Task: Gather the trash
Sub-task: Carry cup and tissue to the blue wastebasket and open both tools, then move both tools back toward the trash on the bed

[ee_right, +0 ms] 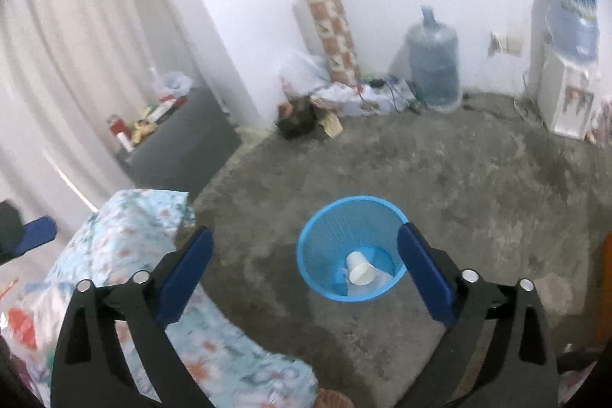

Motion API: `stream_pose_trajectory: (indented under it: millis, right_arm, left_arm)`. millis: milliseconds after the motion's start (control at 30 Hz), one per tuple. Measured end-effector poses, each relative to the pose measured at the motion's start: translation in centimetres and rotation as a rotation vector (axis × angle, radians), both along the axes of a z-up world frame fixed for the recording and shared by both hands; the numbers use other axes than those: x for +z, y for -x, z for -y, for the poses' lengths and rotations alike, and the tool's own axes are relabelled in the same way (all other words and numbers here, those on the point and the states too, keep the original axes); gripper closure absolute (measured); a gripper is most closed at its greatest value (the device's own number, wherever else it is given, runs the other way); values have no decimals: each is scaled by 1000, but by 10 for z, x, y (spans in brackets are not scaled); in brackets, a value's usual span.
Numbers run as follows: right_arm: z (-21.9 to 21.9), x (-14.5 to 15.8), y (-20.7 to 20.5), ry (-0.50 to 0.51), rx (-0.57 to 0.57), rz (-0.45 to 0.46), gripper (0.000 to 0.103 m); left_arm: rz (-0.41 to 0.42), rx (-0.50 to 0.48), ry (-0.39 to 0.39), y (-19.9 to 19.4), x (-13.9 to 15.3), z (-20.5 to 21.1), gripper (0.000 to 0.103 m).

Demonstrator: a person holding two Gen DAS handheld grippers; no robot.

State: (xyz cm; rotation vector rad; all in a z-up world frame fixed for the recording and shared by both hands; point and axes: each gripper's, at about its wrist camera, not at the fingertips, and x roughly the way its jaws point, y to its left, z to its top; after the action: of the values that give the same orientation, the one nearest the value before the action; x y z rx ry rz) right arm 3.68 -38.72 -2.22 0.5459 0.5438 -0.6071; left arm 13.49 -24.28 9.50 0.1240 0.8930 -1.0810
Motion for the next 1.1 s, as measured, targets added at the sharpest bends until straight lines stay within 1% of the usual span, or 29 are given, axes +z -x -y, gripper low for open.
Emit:
stream_pose_trajectory:
  millis: [67,133,200,333,400,433,467,533,600,700,767,833,933,1000,1100]
  right_arm:
    - [-24,21,10,53,11,14,7]
    - [-47,37,18,106,20,23,7]
    - [-71,50,25,164,42,43,7]
    - [-114,67,24,225,98,56,7]
    - [-133,71,21,242,144,57,7]
    - [-145,72,19,255,188,65,7]
    - [-156,72,17,263,239,74,7]
    - [-173,70,14,268,328,74,7]
    - [-190,66,11,274,402,71,7]
    - [-208,56,11,278,469,70,7]
    - [-220,48,11,251,552,81,7]
    - [-231,38,7,216,601,57,7]
    - [-246,21,-3,146,674,-1,7]
    - [-250,9,-10,72,714,-35,7]
    - [-254,-6,-20,-44,752,-50,7]
  left_arm:
    - [-6,28,48,12,11,-38,13]
    - [4,68,89,25,20,-81,12]
    - [16,109,115,34,21,-114,12]
    - [53,247,150,48,22,-186,11]
    - [51,321,173,54,21,-225,11]
    - [50,348,178,55,19,-238,11]
    - [54,402,186,58,17,-260,11]
    - [65,467,196,63,14,-288,11]
    - [87,545,192,70,7,-318,11]
    - [89,625,169,76,-7,-355,11]
    - [80,677,153,80,-18,-377,11]
    - [56,708,146,84,-31,-393,11]
    - [31,738,127,86,-53,-406,11]
    - [13,731,117,88,-68,-410,11]
    - [-49,709,111,86,-90,-409,11]
